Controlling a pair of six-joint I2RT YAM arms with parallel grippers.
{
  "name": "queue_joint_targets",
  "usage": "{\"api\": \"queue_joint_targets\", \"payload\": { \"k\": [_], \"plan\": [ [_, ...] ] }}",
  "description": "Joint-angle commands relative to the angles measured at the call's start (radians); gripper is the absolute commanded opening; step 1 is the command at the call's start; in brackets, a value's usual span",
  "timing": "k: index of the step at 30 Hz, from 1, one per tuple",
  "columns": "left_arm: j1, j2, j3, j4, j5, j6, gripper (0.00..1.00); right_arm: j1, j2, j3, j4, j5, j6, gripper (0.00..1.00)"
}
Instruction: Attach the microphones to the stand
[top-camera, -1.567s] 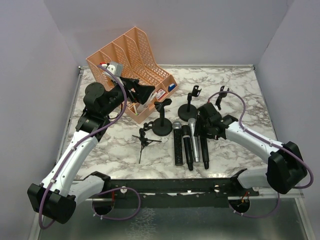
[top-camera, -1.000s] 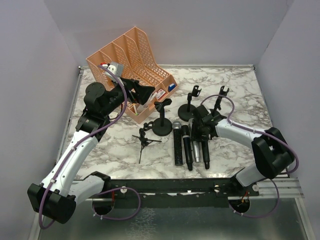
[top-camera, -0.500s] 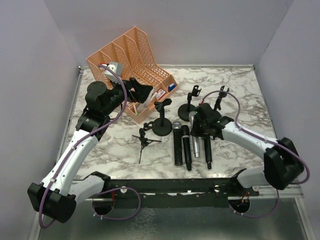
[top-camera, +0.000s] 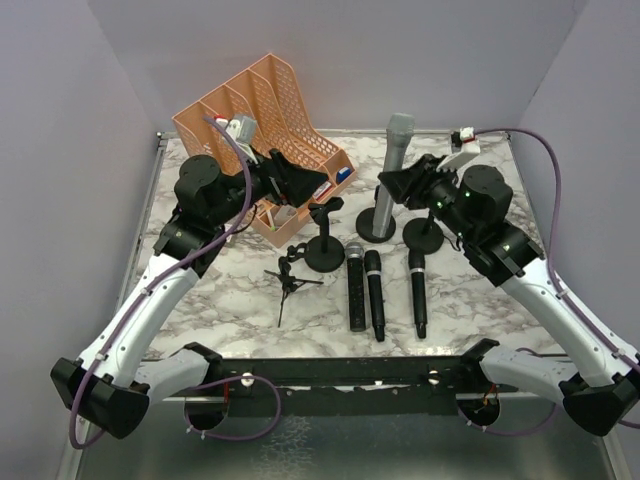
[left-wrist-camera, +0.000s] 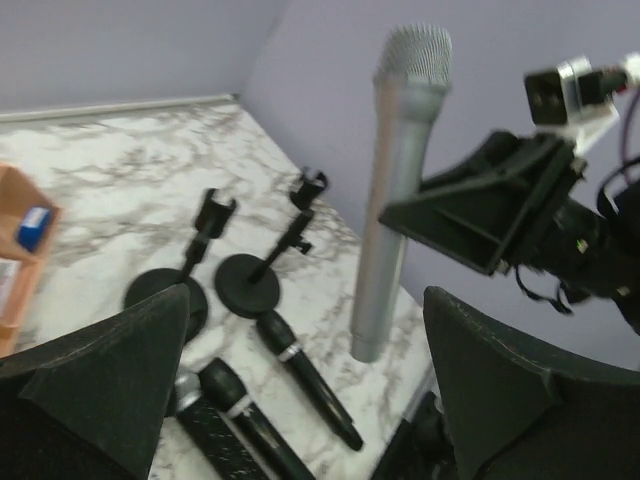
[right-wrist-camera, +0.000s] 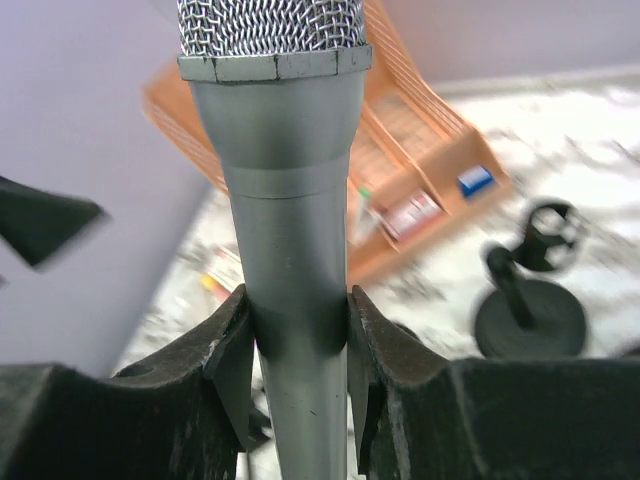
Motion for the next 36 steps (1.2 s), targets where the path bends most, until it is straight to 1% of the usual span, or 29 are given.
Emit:
{"api": "queue_joint_targets", "payload": {
  "k": [1, 5, 9, 14, 15, 16, 17, 18, 19, 21, 22, 23, 24, 26, 29, 32, 34, 36],
  "plan": [
    [-0.09, 0.015, 0.032, 0.134, 0.161, -0.113, 0.99, 0.008, 0.015, 0.067, 0.247, -0.177, 0.091, 0.21],
    [-0.15, 0.059, 0.049, 0.19, 0.197, -0.167, 0.99, 0.008, 0.041, 0.092, 0.369, -0.269, 0.188, 0.22],
    [-0.217, 0.096, 0.057, 0.267, 0.214, -0.169, 0.99, 0.008, 0.062, 0.082, 0.449, -0.335, 0.254, 0.22],
    [-0.235, 0.153, 0.073, 0.286, 0.187, -0.166, 0.99, 0.008, 0.067, 0.084, 0.491, -0.402, 0.3, 0.22],
    [-0.236, 0.159, 0.068, 0.294, 0.175, -0.161, 0.96, 0.008, 0.064, 0.08, 0.498, -0.406, 0.307, 0.23],
    [-0.237, 0.164, 0.071, 0.296, 0.17, -0.154, 0.91, 0.008, 0.062, 0.079, 0.5, -0.408, 0.314, 0.23],
    [-0.236, 0.171, 0.079, 0.294, 0.175, -0.142, 0.82, 0.008, 0.062, 0.081, 0.495, -0.414, 0.318, 0.24],
    [-0.236, 0.178, 0.093, 0.285, 0.182, -0.122, 0.72, 0.008, 0.062, 0.085, 0.489, -0.419, 0.322, 0.25],
    [-0.237, 0.183, 0.106, 0.271, 0.187, -0.097, 0.6, 0.008, 0.062, 0.085, 0.485, -0.427, 0.328, 0.26],
    [-0.237, 0.193, 0.123, 0.256, 0.202, -0.059, 0.41, 0.008, 0.062, 0.083, 0.484, -0.431, 0.344, 0.29],
    [-0.237, 0.198, 0.128, 0.248, 0.209, -0.034, 0.27, 0.009, 0.063, 0.082, 0.481, -0.431, 0.351, 0.32],
    [-0.237, 0.202, 0.131, 0.244, 0.215, -0.015, 0.12, 0.008, 0.064, 0.083, 0.473, -0.428, 0.352, 0.36],
    [-0.236, 0.205, 0.135, 0.232, 0.224, 0.01, 0.01, 0.008, 0.065, 0.087, 0.457, -0.416, 0.35, 0.42],
    [-0.237, 0.211, 0.152, 0.192, 0.241, 0.077, 0.0, 0.008, 0.064, 0.097, 0.429, -0.383, 0.345, 0.6],
    [-0.237, 0.22, 0.16, 0.178, 0.284, 0.136, 0.0, 0.008, 0.061, 0.118, 0.404, -0.32, 0.328, 0.74],
    [-0.236, 0.231, 0.168, 0.179, 0.32, 0.169, 0.0, 0.008, 0.095, 0.205, 0.329, -0.285, 0.299, 0.74],
    [-0.237, 0.239, 0.175, 0.179, 0.337, 0.189, 0.0, 0.008, 0.11, 0.24, 0.284, -0.266, 0.288, 0.7],
    [-0.237, 0.243, 0.179, 0.177, 0.337, 0.21, 0.0, 0.008, 0.107, 0.236, 0.291, -0.257, 0.282, 0.66]
  ]
}}
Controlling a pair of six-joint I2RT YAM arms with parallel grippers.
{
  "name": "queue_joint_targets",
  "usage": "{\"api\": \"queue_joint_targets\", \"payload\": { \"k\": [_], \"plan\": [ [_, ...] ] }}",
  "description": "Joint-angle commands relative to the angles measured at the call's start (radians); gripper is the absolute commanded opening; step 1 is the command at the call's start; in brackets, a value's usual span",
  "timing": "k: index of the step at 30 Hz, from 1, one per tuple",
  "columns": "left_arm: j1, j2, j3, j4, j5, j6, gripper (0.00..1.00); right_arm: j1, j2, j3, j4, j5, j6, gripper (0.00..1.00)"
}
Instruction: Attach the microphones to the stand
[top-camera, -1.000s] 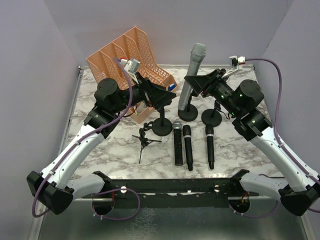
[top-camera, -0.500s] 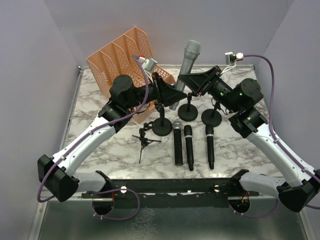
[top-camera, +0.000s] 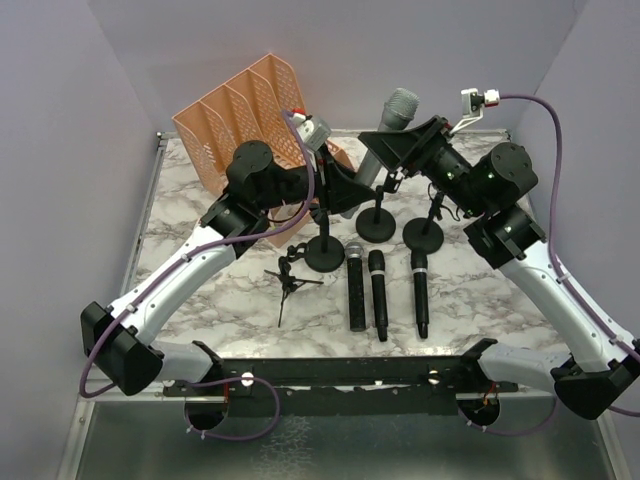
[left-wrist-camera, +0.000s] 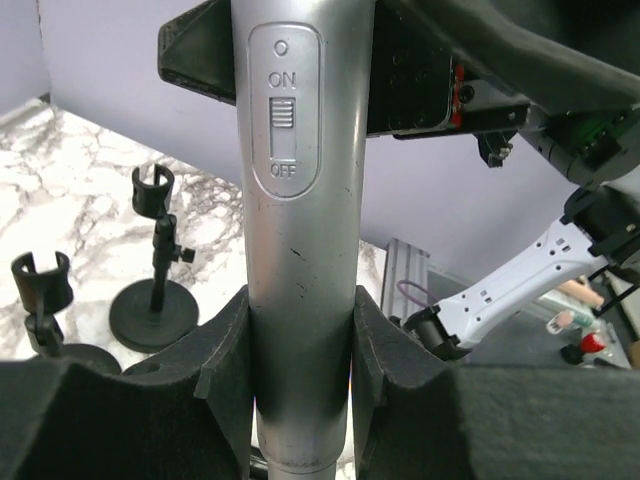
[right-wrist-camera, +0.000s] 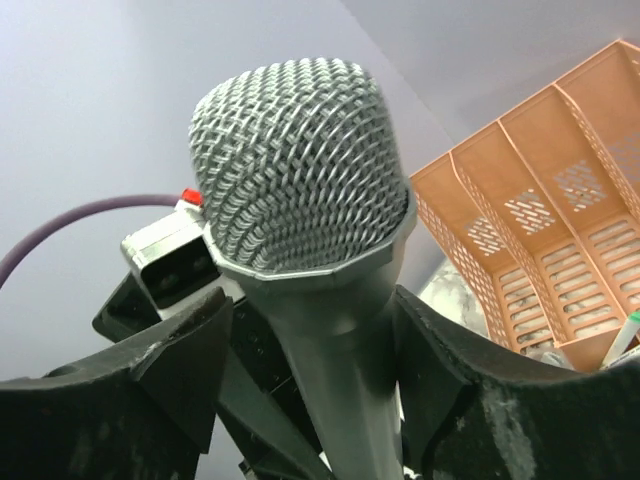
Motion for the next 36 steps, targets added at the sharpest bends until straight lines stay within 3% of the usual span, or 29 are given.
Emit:
{"api": "queue_joint_targets", "payload": {
  "k": [1, 5, 6, 7, 9, 11, 13, 16, 19, 28, 31, 36],
  "plan": [
    [0.002, 0.015, 0.046, -0.005, 0.053, 0.095, 0.0, 0.008, 0.003, 0.038, -0.053, 0.064, -0.033, 0.62],
    [0.002, 0.033, 0.057, -0.005, 0.033, 0.107, 0.0, 0.008, 0.005, 0.049, -0.062, 0.078, -0.062, 0.37],
    [0.001, 0.04, 0.063, -0.011, 0.018, 0.11, 0.07, 0.008, 0.005, 0.054, -0.066, 0.084, -0.08, 0.31],
    [0.001, 0.048, 0.071, -0.02, -0.002, 0.116, 0.31, 0.008, 0.007, 0.06, -0.073, 0.099, -0.102, 0.25],
    [0.001, 0.064, 0.084, -0.046, -0.061, 0.142, 0.65, 0.008, 0.007, 0.073, -0.093, 0.15, -0.162, 0.18],
    [0.001, 0.081, 0.085, -0.061, -0.172, 0.175, 0.82, 0.007, 0.008, 0.085, -0.102, 0.225, -0.255, 0.12],
    [0.002, 0.105, 0.091, -0.071, -0.293, 0.215, 0.9, 0.006, 0.018, 0.106, -0.117, 0.329, -0.355, 0.04],
    [0.002, 0.178, 0.13, -0.094, -0.432, 0.277, 0.93, 0.005, 0.042, 0.15, -0.17, 0.483, -0.476, 0.01],
    [0.001, 0.297, 0.235, -0.154, -0.483, 0.318, 0.93, -0.003, 0.05, 0.157, -0.182, 0.633, -0.543, 0.01],
    [0.003, 0.668, 0.609, -0.411, -0.36, 0.448, 0.76, -0.04, 0.119, 0.199, -0.315, 0.867, -0.513, 0.01],
    [0.017, 0.719, 0.649, -0.461, -0.295, 0.517, 0.82, -0.058, 0.141, 0.186, -0.304, 0.932, -0.527, 0.01],
    [0.045, 0.716, 0.627, -0.457, -0.164, 0.563, 0.87, -0.097, 0.2, 0.186, -0.252, 0.883, -0.55, 0.01]
  ]
}}
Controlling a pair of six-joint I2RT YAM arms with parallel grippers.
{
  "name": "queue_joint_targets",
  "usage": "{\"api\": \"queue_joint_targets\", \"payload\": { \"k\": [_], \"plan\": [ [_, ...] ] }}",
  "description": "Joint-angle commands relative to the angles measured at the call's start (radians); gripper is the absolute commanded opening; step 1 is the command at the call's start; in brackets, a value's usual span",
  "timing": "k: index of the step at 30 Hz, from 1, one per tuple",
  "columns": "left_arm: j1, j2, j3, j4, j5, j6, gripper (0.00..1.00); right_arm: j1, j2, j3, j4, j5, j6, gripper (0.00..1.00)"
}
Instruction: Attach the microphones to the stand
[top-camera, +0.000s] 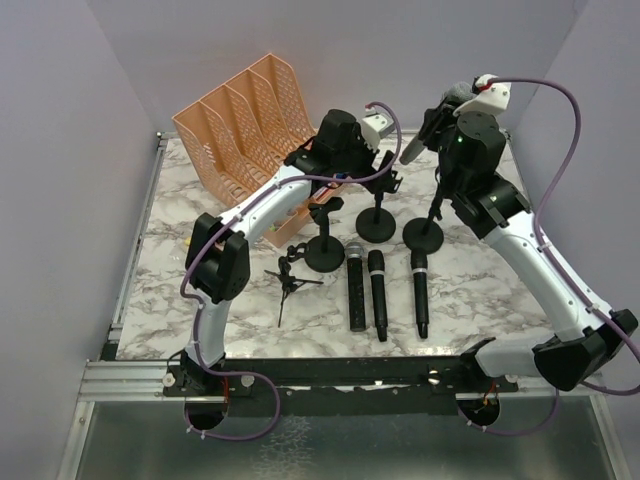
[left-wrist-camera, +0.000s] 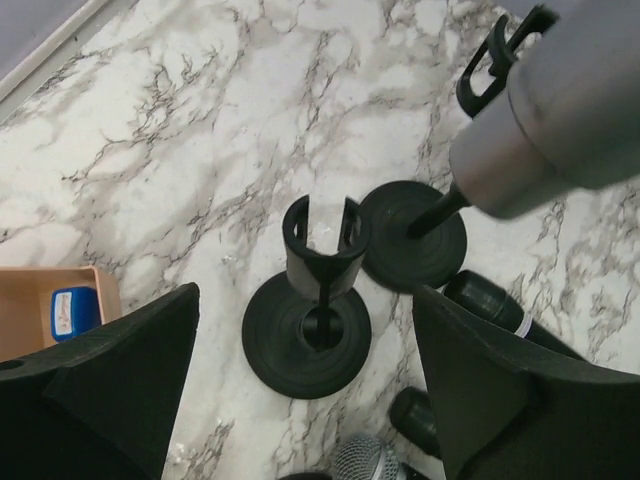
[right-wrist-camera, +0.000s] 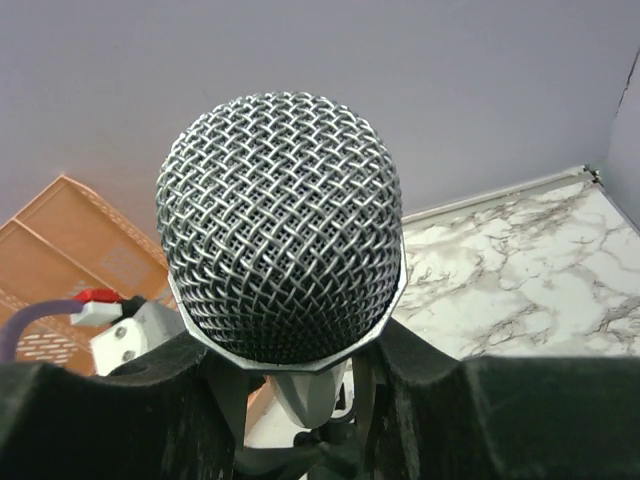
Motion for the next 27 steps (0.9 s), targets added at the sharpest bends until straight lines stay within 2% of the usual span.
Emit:
{"api": "queue_joint_targets", "payload": {
  "k": [1, 3, 6, 8, 11, 16, 19, 23, 27],
  "plan": [
    [0.037, -0.008, 0.008, -0.044, 0.124, 0.093, 0.87, -0.033, 0.053, 0.026, 0.034, 0.02, -0.013, 0.01],
    [0.05, 0.014, 0.013, -0.03, 0.111, 0.078, 0.85, -0.055, 0.078, 0.03, 0.031, -0.004, 0.016, 0.01],
    [0.066, 0.047, 0.034, -0.029, 0.059, 0.03, 0.68, -0.093, 0.101, 0.035, 0.003, -0.042, 0.066, 0.01],
    [0.073, 0.055, 0.038, -0.056, 0.081, 0.042, 0.64, -0.13, 0.104, 0.027, -0.013, -0.086, 0.114, 0.01],
    [0.074, 0.05, 0.014, -0.07, 0.153, 0.077, 0.65, -0.167, 0.099, 0.003, -0.005, -0.151, 0.153, 0.01],
    [0.074, 0.094, 0.045, -0.071, 0.253, 0.064, 0.68, -0.181, 0.093, -0.033, 0.036, -0.216, 0.129, 0.01],
    [0.074, 0.104, 0.039, -0.071, 0.294, 0.069, 0.62, -0.191, 0.094, -0.047, 0.049, -0.246, 0.113, 0.01],
    [0.072, 0.093, 0.007, -0.059, 0.318, 0.083, 0.62, -0.197, 0.101, -0.052, 0.061, -0.258, 0.103, 0.01],
    [0.059, 0.105, 0.0, -0.03, 0.285, 0.084, 0.62, -0.201, 0.107, -0.053, 0.06, -0.269, 0.097, 0.01]
  ]
}}
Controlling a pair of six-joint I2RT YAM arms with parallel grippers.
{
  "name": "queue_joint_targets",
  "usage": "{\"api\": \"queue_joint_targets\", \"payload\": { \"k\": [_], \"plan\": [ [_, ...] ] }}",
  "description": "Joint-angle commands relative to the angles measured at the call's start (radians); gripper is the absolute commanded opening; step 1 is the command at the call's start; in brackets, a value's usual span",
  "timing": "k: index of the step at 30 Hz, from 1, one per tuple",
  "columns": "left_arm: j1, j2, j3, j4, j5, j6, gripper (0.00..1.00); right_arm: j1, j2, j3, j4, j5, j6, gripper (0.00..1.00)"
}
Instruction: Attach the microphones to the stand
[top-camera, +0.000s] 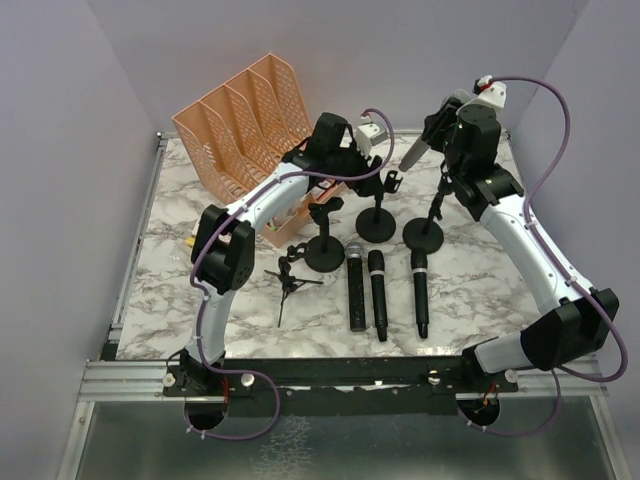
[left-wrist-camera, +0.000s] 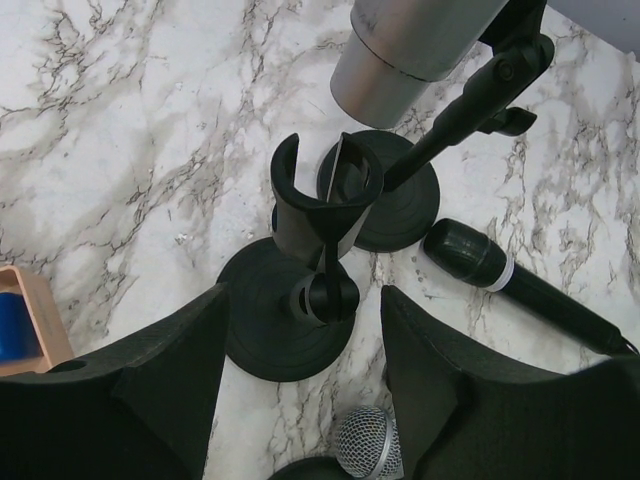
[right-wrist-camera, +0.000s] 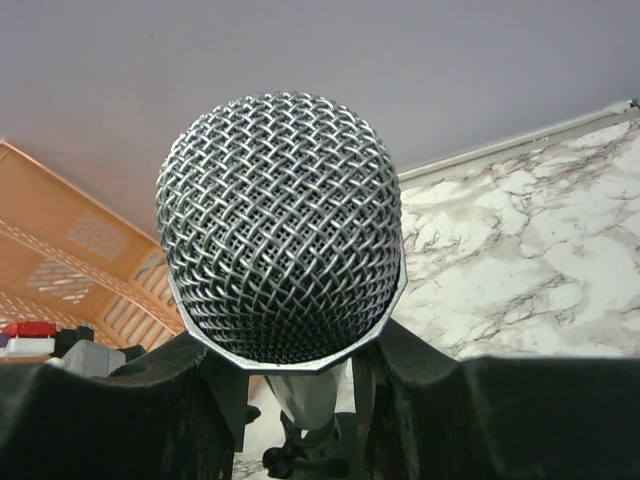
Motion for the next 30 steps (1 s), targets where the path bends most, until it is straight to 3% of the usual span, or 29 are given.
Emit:
{"api": "queue_joint_targets", "payload": {
  "k": [1, 11, 24, 30],
  "plan": [
    [-0.021, 0.018, -0.011, 0.041, 0.004, 0.026, 0.6, -0.01, -0.005, -0.003, 0.043, -0.038, -0.014, 0.01],
    [-0.042, 0.041, -0.031, 0.058, -0.038, 0.075, 0.43, -0.011, 0.0, -0.012, 0.052, -0.076, -0.029, 0.01],
    [-0.044, 0.037, -0.038, 0.047, -0.063, 0.116, 0.0, -0.044, 0.048, -0.021, 0.08, -0.248, -0.07, 0.01],
    [-0.043, 0.033, -0.04, 0.047, -0.067, 0.134, 0.0, -0.047, 0.067, -0.035, 0.068, -0.295, -0.069, 0.01]
  ]
}}
